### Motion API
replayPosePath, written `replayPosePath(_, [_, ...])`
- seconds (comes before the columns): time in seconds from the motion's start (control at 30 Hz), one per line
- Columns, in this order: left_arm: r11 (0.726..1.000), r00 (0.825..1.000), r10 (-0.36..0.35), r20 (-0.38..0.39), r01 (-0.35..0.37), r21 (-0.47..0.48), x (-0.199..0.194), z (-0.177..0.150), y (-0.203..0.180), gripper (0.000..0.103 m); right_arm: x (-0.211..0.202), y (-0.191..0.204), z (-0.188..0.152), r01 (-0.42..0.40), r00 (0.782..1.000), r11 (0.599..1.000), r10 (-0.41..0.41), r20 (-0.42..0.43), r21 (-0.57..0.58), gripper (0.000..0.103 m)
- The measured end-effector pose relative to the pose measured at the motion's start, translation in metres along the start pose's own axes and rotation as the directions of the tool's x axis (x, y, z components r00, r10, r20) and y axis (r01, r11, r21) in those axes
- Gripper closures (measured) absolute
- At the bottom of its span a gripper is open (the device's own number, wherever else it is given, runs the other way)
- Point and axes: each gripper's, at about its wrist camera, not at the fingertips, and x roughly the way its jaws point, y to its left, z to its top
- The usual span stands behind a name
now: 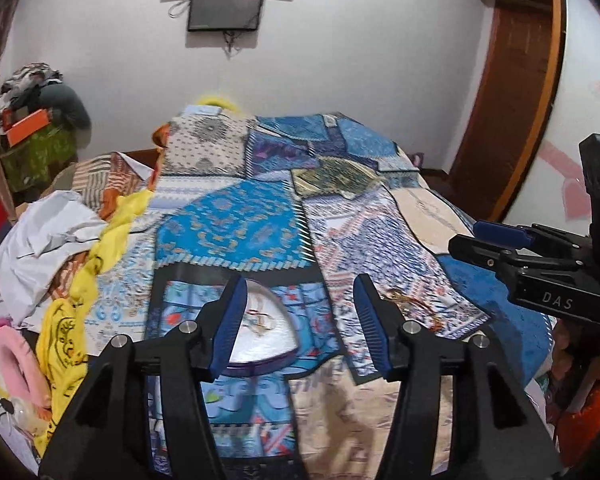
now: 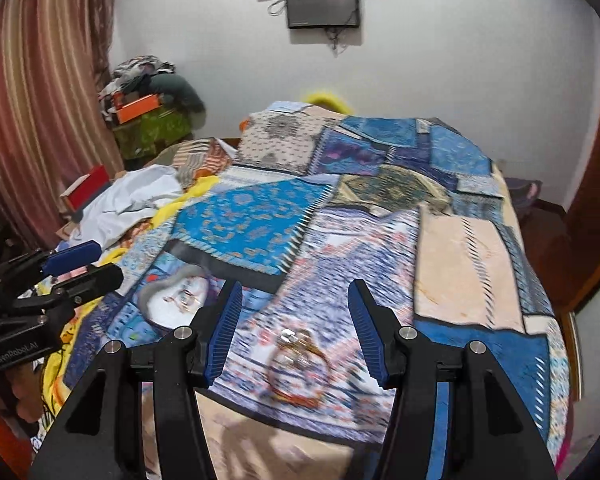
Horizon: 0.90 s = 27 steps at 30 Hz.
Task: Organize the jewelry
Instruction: 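Move both tools back over the jewelry pile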
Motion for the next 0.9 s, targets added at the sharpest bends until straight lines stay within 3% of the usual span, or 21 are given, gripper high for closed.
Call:
replayPosePath(0.27, [0.998, 0.994, -0.062, -0.094, 0.065, 0.022, 0.034, -0.01, -0.031, 0.049, -0.005, -0.031, -0.027, 0.059, 0.997, 0.998, -0.057, -0.057, 0.029, 0.052])
replayPosePath(0.47, [0.997, 0.986, -0.057, -0.159, 0.063, 0.034, 0.055, -0.023, -0.044, 0.049, 0.001, -0.042, -0.044, 0.021, 0.995, 0.997, -0.014, -0.1, 0.071, 0.051])
replayPosePath(0.7, [0.994, 0.978, -0.086, -0.189, 0.096, 0.046, 0.067, -0.028, -0.052, 0.05, 0.017, -0.031, -0.057, 0.005, 0.988, 0.999, 0.0, -0.153, 0.032, 0.052])
replayPosePath(0.9, [0.987, 0.97, -0.129, -0.204, 0.146, 0.068, 0.082, -0.023, -0.069, 0.068, 0.017, -0.038, -0.06, 0.009, 0.988, 0.999, -0.003, -0.155, 0.038, 0.052])
